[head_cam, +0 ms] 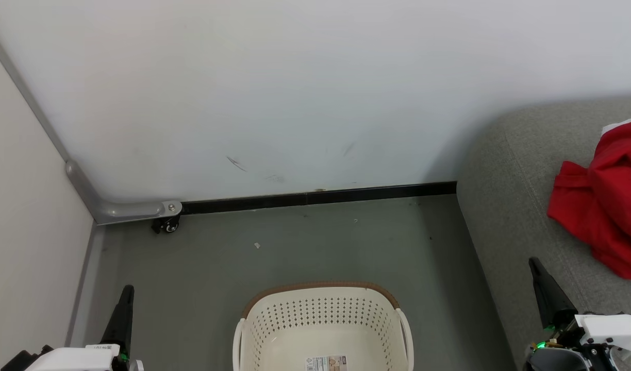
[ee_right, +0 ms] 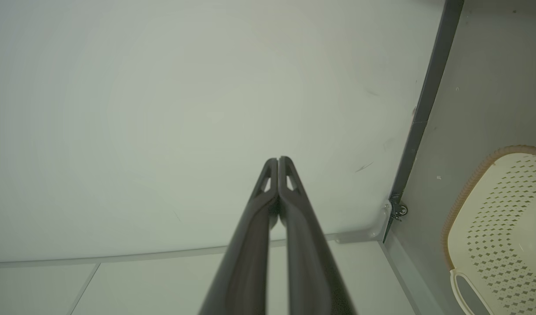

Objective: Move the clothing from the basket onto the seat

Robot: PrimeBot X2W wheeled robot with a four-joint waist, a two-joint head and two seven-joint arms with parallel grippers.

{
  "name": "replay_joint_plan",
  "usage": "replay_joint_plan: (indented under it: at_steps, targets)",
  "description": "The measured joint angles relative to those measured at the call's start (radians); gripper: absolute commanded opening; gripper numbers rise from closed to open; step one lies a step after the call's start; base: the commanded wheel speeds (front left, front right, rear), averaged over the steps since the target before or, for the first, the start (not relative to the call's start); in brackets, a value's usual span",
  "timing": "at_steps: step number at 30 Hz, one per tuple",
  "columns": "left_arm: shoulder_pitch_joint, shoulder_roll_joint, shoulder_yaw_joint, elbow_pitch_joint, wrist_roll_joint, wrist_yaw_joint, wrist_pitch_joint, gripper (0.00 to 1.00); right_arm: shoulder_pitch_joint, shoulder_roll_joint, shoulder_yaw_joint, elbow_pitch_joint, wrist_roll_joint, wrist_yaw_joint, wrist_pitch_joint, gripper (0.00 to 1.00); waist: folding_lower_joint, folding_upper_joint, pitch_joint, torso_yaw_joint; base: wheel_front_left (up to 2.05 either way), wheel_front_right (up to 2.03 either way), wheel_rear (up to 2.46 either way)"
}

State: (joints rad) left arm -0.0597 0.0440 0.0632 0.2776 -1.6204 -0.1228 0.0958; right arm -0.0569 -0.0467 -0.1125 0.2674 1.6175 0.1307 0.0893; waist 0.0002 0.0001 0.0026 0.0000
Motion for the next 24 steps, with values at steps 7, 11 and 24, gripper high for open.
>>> replay_joint_plan:
  at_steps: [7, 11, 24]
  targets:
    - [0.0, 0.0, 0.0, 0.0, 0.0, 0.0, 0.0, 0.0, -0.008, 0.0, 0.0, 0.0, 0.0, 0.0, 0.0, 0.0, 0.0, 0.0, 0.0, 0.0, 0.0, 0.0, 0.0]
    - [0.0, 0.0, 0.001, 0.001, 0.0, 0.0, 0.0, 0.0, -0.009, 0.0, -0.001, 0.0, 0.0, 0.0, 0.0, 0.0, 0.0001, 0.0, 0.0, 0.0, 0.0, 0.0, 0.0]
    - [0.0, -0.001, 0.001, 0.001, 0.0, 0.0, 0.0, 0.0, -0.009, 0.0, -0.001, 0.0, 0.0, 0.0, 0.0, 0.0, 0.0, 0.0, 0.0, 0.0, 0.0, 0.0, 0.0]
